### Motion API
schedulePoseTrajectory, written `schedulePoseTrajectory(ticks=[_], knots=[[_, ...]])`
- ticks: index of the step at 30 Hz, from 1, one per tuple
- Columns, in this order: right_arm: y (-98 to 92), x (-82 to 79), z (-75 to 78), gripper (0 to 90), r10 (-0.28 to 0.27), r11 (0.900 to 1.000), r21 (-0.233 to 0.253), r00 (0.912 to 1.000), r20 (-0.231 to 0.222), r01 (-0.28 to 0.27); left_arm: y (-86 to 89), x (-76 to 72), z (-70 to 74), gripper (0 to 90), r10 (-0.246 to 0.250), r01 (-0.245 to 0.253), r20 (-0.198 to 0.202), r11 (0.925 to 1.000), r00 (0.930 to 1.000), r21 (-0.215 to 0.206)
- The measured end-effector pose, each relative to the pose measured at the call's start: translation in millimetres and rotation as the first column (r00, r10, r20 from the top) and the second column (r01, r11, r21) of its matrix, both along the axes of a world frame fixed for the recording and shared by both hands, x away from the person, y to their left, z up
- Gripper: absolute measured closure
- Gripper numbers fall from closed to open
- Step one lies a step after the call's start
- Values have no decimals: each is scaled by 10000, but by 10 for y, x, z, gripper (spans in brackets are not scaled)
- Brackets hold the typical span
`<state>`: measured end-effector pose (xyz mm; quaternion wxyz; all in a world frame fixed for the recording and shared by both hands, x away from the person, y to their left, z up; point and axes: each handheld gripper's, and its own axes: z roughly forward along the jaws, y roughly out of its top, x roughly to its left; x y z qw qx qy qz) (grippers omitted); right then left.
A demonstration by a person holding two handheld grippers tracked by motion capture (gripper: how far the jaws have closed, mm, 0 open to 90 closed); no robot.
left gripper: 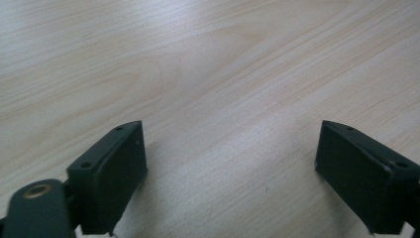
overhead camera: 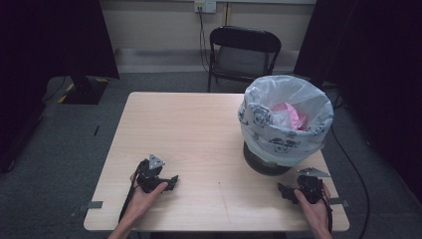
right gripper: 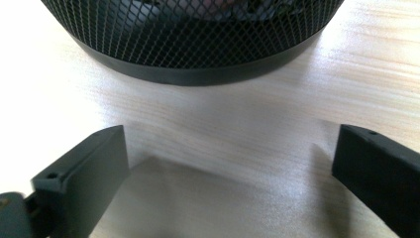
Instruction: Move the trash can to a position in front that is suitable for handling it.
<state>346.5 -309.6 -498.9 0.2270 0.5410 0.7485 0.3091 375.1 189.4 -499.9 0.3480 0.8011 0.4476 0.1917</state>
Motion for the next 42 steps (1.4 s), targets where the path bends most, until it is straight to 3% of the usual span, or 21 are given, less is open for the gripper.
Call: schedulePoseTrajectory(ticks=[2, 4, 6, 8, 11, 14, 17, 19, 21, 24, 25, 26, 30, 32, 33, 36, 37, 40, 41, 42], knots=[[7, -1, 7, 64, 64, 10000, 28, 10000, 1, -64, 16, -4, 7, 151, -39, 39, -62, 10000, 10000, -58], [13, -9, 26, 168, 119, 9998, 182, 9999, 111, -121, 19, -8, 22, 153, -67, 65, -214, 9999, 9997, -94], [6, -19, 44, 142, 303, 9990, 342, 9995, 48, -305, 11, -13, 40, 161, -67, 67, -199, 10000, 9998, -5], [-11, -44, 65, 163, 441, 9980, 456, 9990, 116, -446, 1, -32, 84, 161, -220, 215, -205, 9995, 9995, -240], [-34, -84, 139, 185, 339, 9973, 642, 9987, 391, -364, -29, -85, 167, 160, -659, 675, 197, 9930, 9976, -964], [-41, -76, 203, 198, 391, 9969, 658, 9973, 621, -431, -179, -63, 273, 161, -724, 773, 1026, 9960, 9921, -454], [-41, -37, 226, 238, 378, 9979, 498, 9971, 659, -411, -302, -72, 321, 161, -1060, 1133, 1220, 9921, 9869, -544], [-45, -1, 225, 264, 564, 9975, 395, 9968, 570, -587, -365, -84, 325, 166, -1164, 1220, 1405, 9920, 9832, -323], [-64, 30, 234, 319, 699, 9970, 305, 9962, 526, -716, -385, -66, 330, 175, -1233, 1316, 1320, 9897, 9836, -562], [-109, 33, 273, 334, 587, 9975, 352, 9963, 626, -610, -363, 24, 390, 200, -1211, 1309, 859, 9842, 9889, -1196], [-126, 29, 292, 332, 518, 9979, 362, 9965, 663, -543, -354, 54, 421, 200, -1104, 1204, 797, 9835, 9907, -1349], [-142, 26, 312, 325, 471, 9983, 307, 9964, 702, -494, -360, 72, 446, 201, -907, 1044, 986, 9841, 9910, -1440], [-209, 73, 382, 281, 232, 9992, 303, 9965, 805, -257, -465, 183, 541, 203, -1038, 1208, 1084, 9791, 9887, -1634], [-251, 124, 429, 257, -12, 9992, 402, 9960, 897, -24, -548, 234, 558, 201, -1082, 1241, 1172, 9826, 9872, -1384], [-271, 157, 457, 263, -142, 9992, 379, 9956, 922, 107, -634, 291, 554, 199, -1102, 1270, 1093, 9787, 9879, -1613], [-289, 209, 473, 291, -276, 9996, 110, 9952, 941, 267, -764, 344, 547, 187, -1273, 1408, 1014, 9800, 9867, -1403], [-312, 249, 480, 276, -361, 9993, -59, 9957, 858, 367, -881, 396, 549, 187, -1357, 1500, 1070, 9787, 9850, -1403], [-342, 278, 474, 299, -402, 9992, 29, 9958, 822, 401, -985, 448, 548, 202, -1278, 1472, 1334, 9780, 9828, -1481], [-364, 297, 466, 336, -677, 9974, -183, 9928, 986, 698, -1083, 519, 550, 203, -1313, 1509, 1180, 9725, 9843, -1773], [-364, 297, 466, 336, -677, 9974, -183, 9928, 986, 698, -1083, 519, 550, 204, -1313, 1509, 1180, 9725, 9843, -1773]])
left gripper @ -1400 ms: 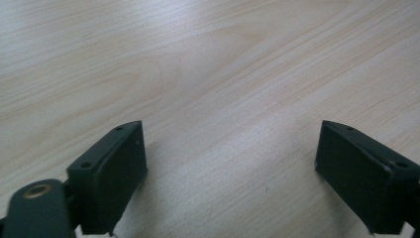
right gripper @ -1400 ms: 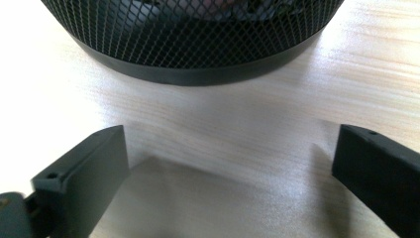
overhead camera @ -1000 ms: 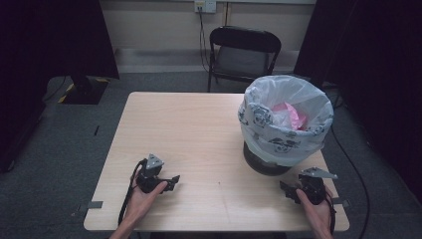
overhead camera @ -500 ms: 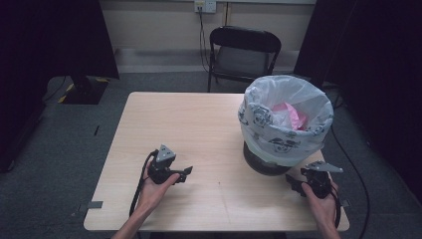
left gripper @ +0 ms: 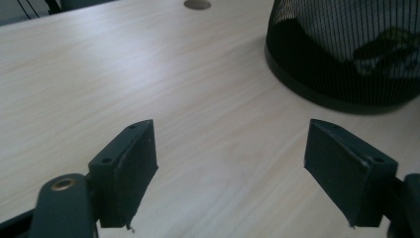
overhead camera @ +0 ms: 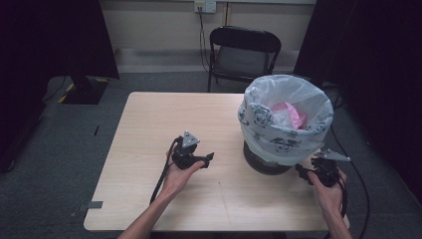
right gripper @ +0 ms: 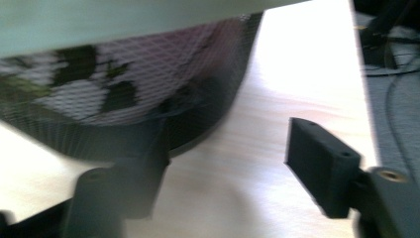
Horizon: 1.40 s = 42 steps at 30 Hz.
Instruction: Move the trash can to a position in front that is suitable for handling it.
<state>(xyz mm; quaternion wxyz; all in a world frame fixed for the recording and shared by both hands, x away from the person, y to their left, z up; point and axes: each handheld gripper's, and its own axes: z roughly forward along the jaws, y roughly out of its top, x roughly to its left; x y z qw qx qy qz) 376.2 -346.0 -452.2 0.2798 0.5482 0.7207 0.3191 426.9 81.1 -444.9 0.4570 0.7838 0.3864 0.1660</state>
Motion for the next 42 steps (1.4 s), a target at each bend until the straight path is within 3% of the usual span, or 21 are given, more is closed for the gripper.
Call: schedulePoseTrajectory(ticks=[2, 4, 5, 10, 11, 12, 13, 15, 18, 19, 20, 22, 24, 29, 32, 34, 37, 42], knots=[[-60, 50, -4, 337, -308, 9995, -58, 9995, 79, 309, -185, 86, 24, 207, -73, 58, 335, 9990, 9994, 447], [-95, 92, 1, 333, -536, 9986, 50, 9984, 164, 535, -241, 121, 34, 215, -85, 68, 392, 9990, 9992, 438], [-110, 117, 3, 328, -600, 9982, 22, 9979, 239, 599, -331, 201, 51, 217, -5, 4, 438, 10000, 9990, 12], [-174, 222, 44, 311, -1086, 9941, 45, 9925, 567, 1085, -582, 391, 122, 269, 36, -42, 515, 9999, 9987, 111], [-190, 235, 56, 311, -1153, 9933, 102, 9914, 618, 1149, -618, 423, 134, 271, 114, -112, 689, 9999, 9976, -30], [-208, 242, 71, 310, -1194, 9928, 164, 9900, 749, 1184, -646, 466, 145, 274, 165, -153, 607, 9997, 9980, -203], [-228, 250, 88, 309, -1307, 9913, 270, 9874, 894, 1288, -672, 508, 155, 275, 204, -192, 516, 9996, 9985, -219], [-267, 279, 124, 300, -1417, 9897, 370, 9836, 1118, 1383, -715, 562, 154, 276, 387, -380, 780, 9992, 9962, -104], [-302, 321, 152, 301, -1555, 9875, 445, 9795, 1278, 1509, -746, 620, 125, 278, 417, -406, 577, 9990, 9975, -195], [-325, 371, 181, 328, -1386, 9886, 779, 9808, 1370, 1288, -788, 655, 92, 278, 525, -529, 530, 9986, 9972, 69], [-322, 394, 200, 330, -1378, 9871, 1012, 9799, 1441, 1240, -788, 655, 92, 278, 525, -529, 530, 9986, 9972, 69], [-282, 437, 230, 356, -1384, 9885, 837, 9765, 1653, 1259, -845, 672, 57, 276, 369, -372, 370, 9993, 9986, 60], [-252, 464, 242, 367, -1392, 9895, 637, 9738, 1799, 1296, -896, 674, 58, 264, 240, -232, 563, 9996, 9981, -142], [-249, 490, 243, 400, -1158, 9921, 690, 9762, 1834, 1047, -919, 666, 63, 305, -253, 270, 473, 9990, 9986, -370], [-215, 493, 237, 496, -1074, 9928, 738, 9756, 1914, 948, -910, 644, 65, 343, -222, 232, 172, 9978, 9996, -625], [-173, 500, 237, 546, -1020, 9936, 687, 9752, 1967, 901, -919, 610, 104, 376, -123, 129, 255, 9997, 9996, -227], [-153, 505, 235, 562, -893, 9944, 725, 9764, 1967, 763, -886, 572, 144, 405, -412, 407, 439, 9991, 9982, 116], [-77, 464, 234, 563, -486, 9966, 745, 9787, 1996, 342, -762, 508, 127, 421, -542, 540, 625, 9985, 9966, 44]])
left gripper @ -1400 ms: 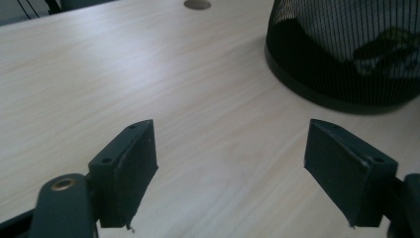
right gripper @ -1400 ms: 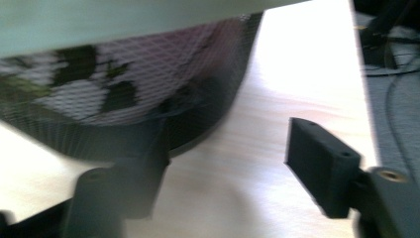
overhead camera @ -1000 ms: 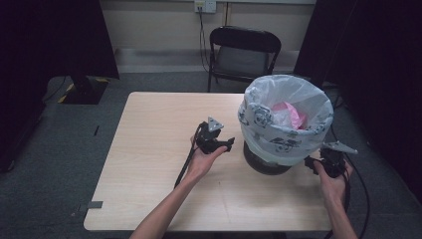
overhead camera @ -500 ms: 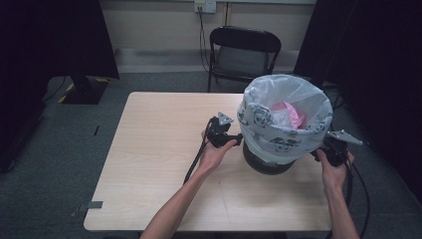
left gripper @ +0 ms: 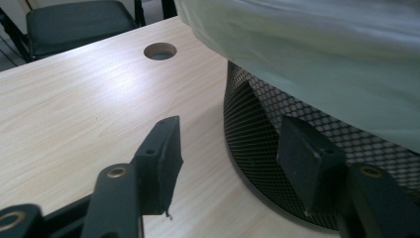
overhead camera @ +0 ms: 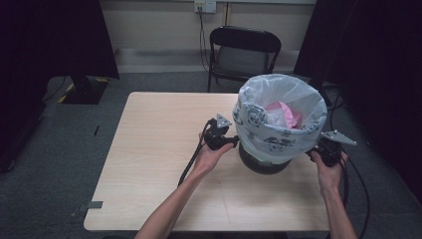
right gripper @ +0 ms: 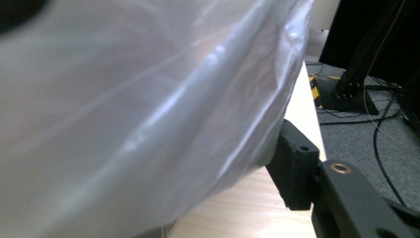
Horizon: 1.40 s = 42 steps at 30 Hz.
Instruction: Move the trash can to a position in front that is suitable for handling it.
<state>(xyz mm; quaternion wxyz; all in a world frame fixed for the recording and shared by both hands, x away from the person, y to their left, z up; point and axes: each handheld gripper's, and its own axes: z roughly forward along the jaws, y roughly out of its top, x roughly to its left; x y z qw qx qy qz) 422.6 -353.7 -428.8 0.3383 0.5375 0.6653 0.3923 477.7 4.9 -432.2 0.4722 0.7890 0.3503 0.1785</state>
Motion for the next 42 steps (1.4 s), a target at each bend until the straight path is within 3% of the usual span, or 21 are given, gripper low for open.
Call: schedulePoseTrajectory(ticks=[3, 5, 6, 7, 8, 10, 11, 12, 13, 16, 18, 20, 23, 26, 28, 31, 38, 42], knots=[[48, -30, -12, 558, 263, 9994, 205, 9996, 42, -264, 91, -44, -6, 419, -135, 135, 89, 9999, 9999, -24], [96, -57, -4, 543, 345, 9994, 78, 9994, 35, -346, 152, -42, 2, 412, -174, 173, 175, 9998, 9997, 92], [115, -63, 2, 491, 382, 9992, -79, 9993, 13, -382, 187, -19, 3, 383, -124, 121, 172, 9998, 9998, 159], [125, -60, 11, 433, 378, 9992, -142, 9993, -58, -379, 226, 17, -3, 365, 10, -10, 18, 10000, 10000, -34], [125, -60, 11, 433, 378, 9992, -142, 9993, -58, -379, 226, 17, -3, 364, 10, -10, 18, 10000, 10000, -34], [109, -24, 22, 351, 345, 9994, 44, 9994, -87, -345, 287, 78, -10, 364, 481, -481, 4, 9986, 9988, -208], [98, 10, 29, 351, 225, 9997, 133, 9997, -121, -223, 312, 111, -15, 363, 686, -690, -101, 9966, 9976, -450], [61, 105, 20, 342, -195, 9998, 82, 9997, -146, 197, 331, 181, -8, 360, 919, -953, -346, 9888, 9952, -1153], [35, 161, 17, 327, -373, 9987, 355, 9991, -194, 379, 317, 205, 9, 357, 921, -935, -187, 9904, 9956, -1022], [20, 244, 45, 323, -466, 9921, 1179, 9984, 314, 426, 288, 258, 50, 330, 947, -936, 116, 9929, 9954, -731], [71, 282, 60, 369, -161, 9938, 1110, 9991, 391, 116, 246, 290, 92, 326, 766, -751, 171, 9941, 9969, -781], [104, 275, 72, 436, -2, 9941, 1079, 9985, 551, -58, 191, 233, 123, 395, 708, -693, 905, 9974, 9934, -203], [137, 251, 65, 507, 318, 9945, 971, 9965, 772, -392, 217, 208, 121, 428, 739, -722, 696, 9971, 9948, -255], [185, 211, 66, 510, 829, 9920, 888, 9932, 817, -901, 299, 140, 135, 480, 663, -660, 862, 9978, 9941, -72], [223, 179, 76, 489, 1215, 9879, 877, 9897, 758, -1279, 398, 88, 107, 487, 636, -610, 778, 9975, 9949, -359], [316, 137, 83, 486, 1643, 9817, 858, 9841, 682, -1698, 524, -11, 49, 486, 677, -664, 698, 9976, 9953, -207], [557, 34, 104, 488, 2463, 9657, 709, 9678, 525, -2496, 827, -250, 59, 514, 576, -568, 680, 9983, 9960, -134], [687, 0, 102, 492, 2805, 9559, 760, 9585, 500, -2837, 954, -331, 71, 526, 563, -545, 637, 9981, 9964, -297]])
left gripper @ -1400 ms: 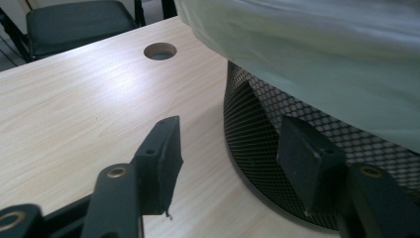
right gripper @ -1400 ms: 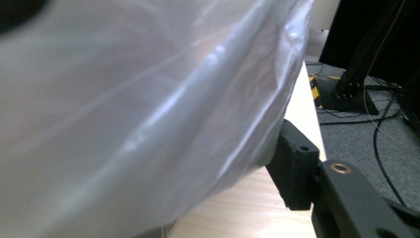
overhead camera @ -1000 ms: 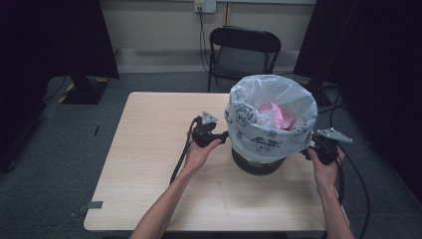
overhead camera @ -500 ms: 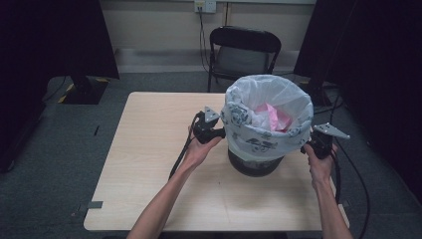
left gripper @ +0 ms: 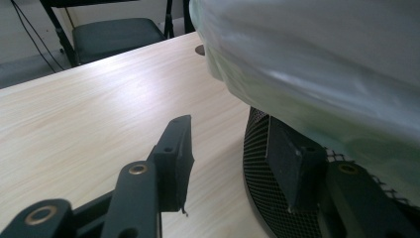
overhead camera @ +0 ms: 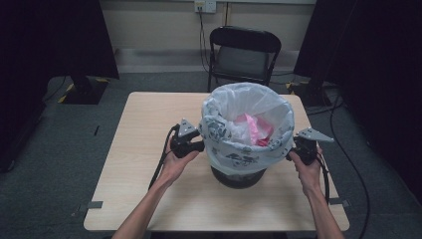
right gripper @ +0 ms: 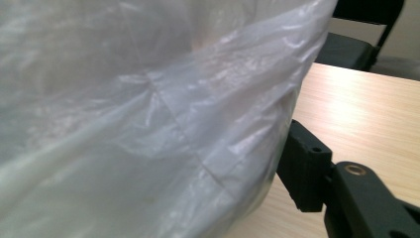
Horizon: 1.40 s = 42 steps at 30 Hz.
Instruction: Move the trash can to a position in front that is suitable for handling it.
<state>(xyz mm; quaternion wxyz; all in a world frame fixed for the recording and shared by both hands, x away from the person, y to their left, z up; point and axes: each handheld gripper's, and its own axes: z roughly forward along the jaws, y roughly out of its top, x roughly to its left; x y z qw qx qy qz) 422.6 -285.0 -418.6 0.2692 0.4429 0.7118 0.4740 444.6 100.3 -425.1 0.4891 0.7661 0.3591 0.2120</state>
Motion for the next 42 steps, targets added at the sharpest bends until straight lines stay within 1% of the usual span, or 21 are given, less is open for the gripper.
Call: schedulePoseTrajectory(ticks=[2, 3, 4, 6, 9, 10, 13, 15, 18, 19, 21, 23, 25, 27, 29, 33, 36, 38, 40, 41, 42], knots=[[63, -24, -2, 490, 215, 9998, 40, 9998, -24, -214, 74, -54, 1, 542, 50, -49, 59, 9998, 10000, -169], [91, -34, -1, 489, 304, 9995, 55, 9995, -59, -304, 152, -101, -6, 543, 2, -5, -65, 9991, 10000, -416], [121, -47, 4, 486, 378, 9993, 29, 9992, -98, -378, 185, -126, -12, 544, -77, 73, -74, 9988, 9999, -489], [176, -78, 17, 480, 513, 9986, -131, 9987, -78, -514, 245, -182, -8, 543, -171, 173, 57, 9997, 9998, -197], [250, -112, 15, 456, 775, 9969, -140, 9969, -101, -776, 326, -229, -3, 543, -257, 257, -21, 9997, 9997, -44], [250, -112, 15, 456, 775, 9969, -140, 9969, -101, -776, 326, -229, -3, 542, -257, 257, -21, 9997, 9997, -44], [352, -171, 4, 453, 899, 9959, -56, 9959, -89, -900, 448, -314, 16, 530, -363, 363, -90, 9993, 9993, 30], [389, -191, -2, 441, 1020, 9948, 76, 9946, -170, -1019, 503, -356, 8, 515, -338, 336, -307, 9994, 9990, -77], [424, -211, -6, 432, 1244, 9921, 193, 9919, -247, -1239, 555, -407, 1, 517, -370, 369, -274, 9993, 9989, -38], [439, -217, -3, 414, 1278, 9918, 124, 9915, -243, -1275, 579, -428, -6, 517, -420, 416, -314, 9990, 9986, -135], [467, -241, -2, 422, 1298, 9914, 179, 9910, -317, -1293, 624, -474, -30, 517, -576, 570, -223, 9980, 9981, -281], [488, -285, -9, 416, 1505, 9884, 276, 9879, -362, -1496, 689, -535, -49, 489, -721, 697, -412, 9959, 9965, -581], [497, -312, -5, 414, 1721, 9849, 270, 9842, -406, -1711, 729, -575, -61, 488, -869, 835, -462, 9940, 9951, -706], [505, -328, -4, 412, 1722, 9848, 303, 9840, -456, -1710, 748, -592, -62, 455, -962, 916, -548, 9926, 9939, -801], [537, -371, 0, 405, 1760, 9842, 312, 9829, -532, -1745, 816, -626, -63, 442, -1199, 1124, -819, 9895, 9894, -904], [570, -400, -3, 365, 1840, 9829, 220, 9815, -521, -1831, 863, -670, -80, 435, -1284, 1178, -945, 9869, 9872, -1104], [570, -375, -3, 278, 1663, 9861, 121, 9846, -542, -1659, 861, -682, -87, 413, -1211, 1123, -997, 9896, 9876, -900], [566, -352, -19, 208, 1458, 9893, -13, 9873, -636, -1462, 869, -666, -109, 393, -1251, 1159, -1265, 9902, 9841, -778], [549, -320, -49, 206, 1367, 9904, -87, 9878, -744, -1378, 892, -663, -128, 378, -1144, 1061, -1331, 9921, 9845, -675], [541, -310, -56, 206, 1336, 9908, -85, 9879, -794, -1347, 906, -669, -129, 371, -1088, 997, -1287, 9922, 9857, -753], [529, -309, -53, 206, 1299, 9913, -107, 9883, -801, -1311, 929, -677, -113, 364, -1010, 936, -1214, 9935, 9874, -654]])
